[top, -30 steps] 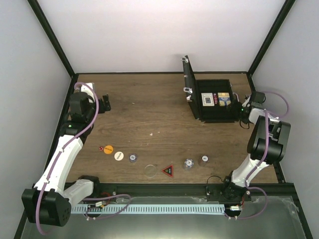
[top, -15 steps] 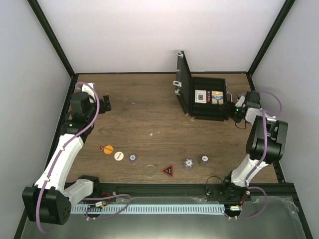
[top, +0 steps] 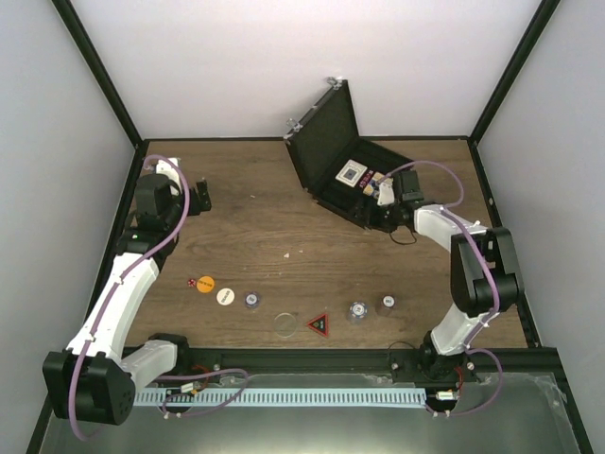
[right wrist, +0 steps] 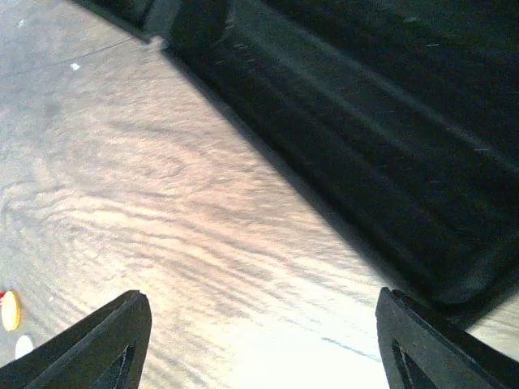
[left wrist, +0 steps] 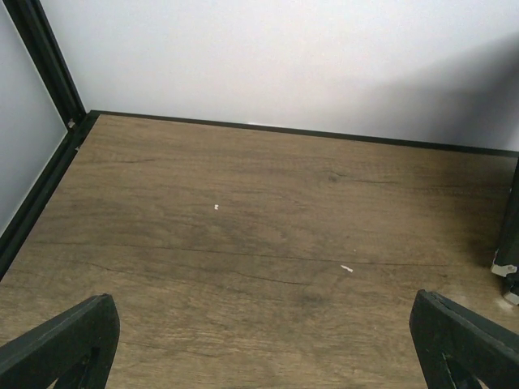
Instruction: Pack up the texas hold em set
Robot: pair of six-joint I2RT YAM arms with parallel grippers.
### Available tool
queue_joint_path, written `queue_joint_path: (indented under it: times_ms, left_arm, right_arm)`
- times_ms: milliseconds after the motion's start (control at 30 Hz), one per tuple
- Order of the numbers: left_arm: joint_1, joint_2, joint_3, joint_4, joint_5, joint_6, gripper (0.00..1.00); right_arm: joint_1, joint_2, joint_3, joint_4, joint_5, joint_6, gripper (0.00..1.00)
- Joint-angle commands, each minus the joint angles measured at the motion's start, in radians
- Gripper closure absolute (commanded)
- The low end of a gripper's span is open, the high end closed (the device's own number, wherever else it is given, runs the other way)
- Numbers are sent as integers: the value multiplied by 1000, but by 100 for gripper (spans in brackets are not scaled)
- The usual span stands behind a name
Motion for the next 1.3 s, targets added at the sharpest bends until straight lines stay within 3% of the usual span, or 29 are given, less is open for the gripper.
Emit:
queue_joint_path:
  times_ms: [0,167,400,700,1267]
  left_arm:
    - [2,1,-2,6,6,4,0]
    - [3,-1,-2,5,2,4,0]
    - [2,-2,-2,3,-6,2,0]
    - [0,9,-2,2,3,-2,0]
    - [-1,20,0,-2,-27,9,0]
  right_arm:
    - [39,-69,56,-37,12,18,22]
    - [24,-118,119,-86,180,-21,18]
    - [-127,-32,211,-69,176,-15,18]
    - [-260,238,446,-45,172,-30,29]
    - [-321,717,1048,-251,156,-113,26]
